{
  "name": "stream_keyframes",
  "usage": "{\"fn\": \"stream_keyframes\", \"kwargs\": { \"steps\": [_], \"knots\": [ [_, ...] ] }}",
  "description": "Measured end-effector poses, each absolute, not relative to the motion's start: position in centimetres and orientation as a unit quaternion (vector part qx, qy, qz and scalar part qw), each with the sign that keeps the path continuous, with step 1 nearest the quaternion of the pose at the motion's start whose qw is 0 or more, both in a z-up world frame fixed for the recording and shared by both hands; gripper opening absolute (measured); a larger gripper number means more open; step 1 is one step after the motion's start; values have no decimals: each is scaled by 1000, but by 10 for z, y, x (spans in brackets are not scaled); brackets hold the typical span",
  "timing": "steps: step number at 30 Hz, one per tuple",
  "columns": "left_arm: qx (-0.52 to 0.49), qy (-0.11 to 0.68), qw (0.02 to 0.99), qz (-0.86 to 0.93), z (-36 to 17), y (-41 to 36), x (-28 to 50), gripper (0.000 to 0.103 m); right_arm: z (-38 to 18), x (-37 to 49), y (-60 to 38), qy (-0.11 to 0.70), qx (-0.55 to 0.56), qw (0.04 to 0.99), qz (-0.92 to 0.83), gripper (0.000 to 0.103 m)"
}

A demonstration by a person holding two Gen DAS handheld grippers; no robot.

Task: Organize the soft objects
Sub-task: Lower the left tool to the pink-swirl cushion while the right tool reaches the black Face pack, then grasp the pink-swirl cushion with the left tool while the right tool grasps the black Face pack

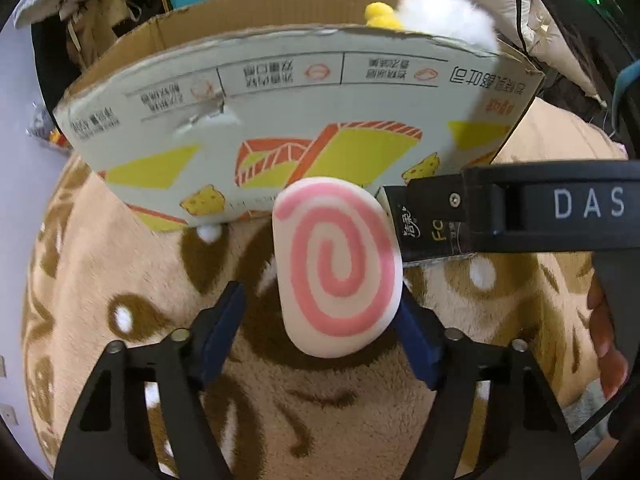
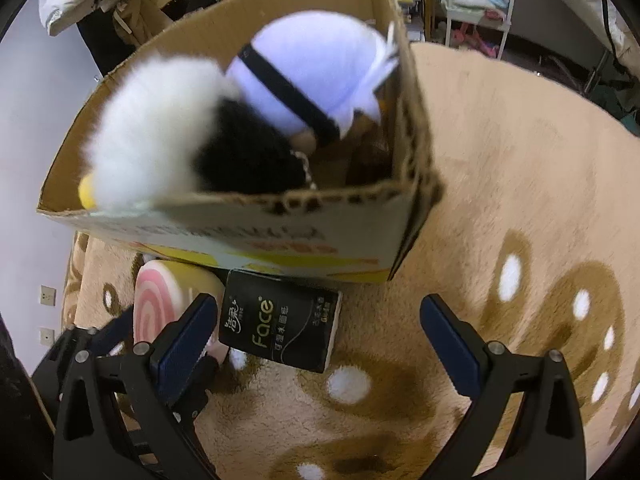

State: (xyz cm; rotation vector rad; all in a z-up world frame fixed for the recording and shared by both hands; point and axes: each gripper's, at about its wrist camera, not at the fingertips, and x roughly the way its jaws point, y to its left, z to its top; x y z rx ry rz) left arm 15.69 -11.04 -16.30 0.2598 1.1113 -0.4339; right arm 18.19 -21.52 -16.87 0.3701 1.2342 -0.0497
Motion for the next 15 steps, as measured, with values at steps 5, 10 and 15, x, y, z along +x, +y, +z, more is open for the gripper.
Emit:
{"fn": "stream_keyframes", "kwargs": {
  "steps": [5, 10, 15],
  "knots": [
    [113, 523, 818, -211, -162, -111, 158, 57, -172, 184, -219, 571, 193, 798, -21, 103],
    [97, 525, 816, -222, -163, -110, 157, 44, -176, 189, -221, 571, 207, 794, -14, 103],
    [86, 521, 821, -217, -169, -112, 147, 37, -179, 188, -213, 572, 201, 795, -16, 103]
  ]
}}
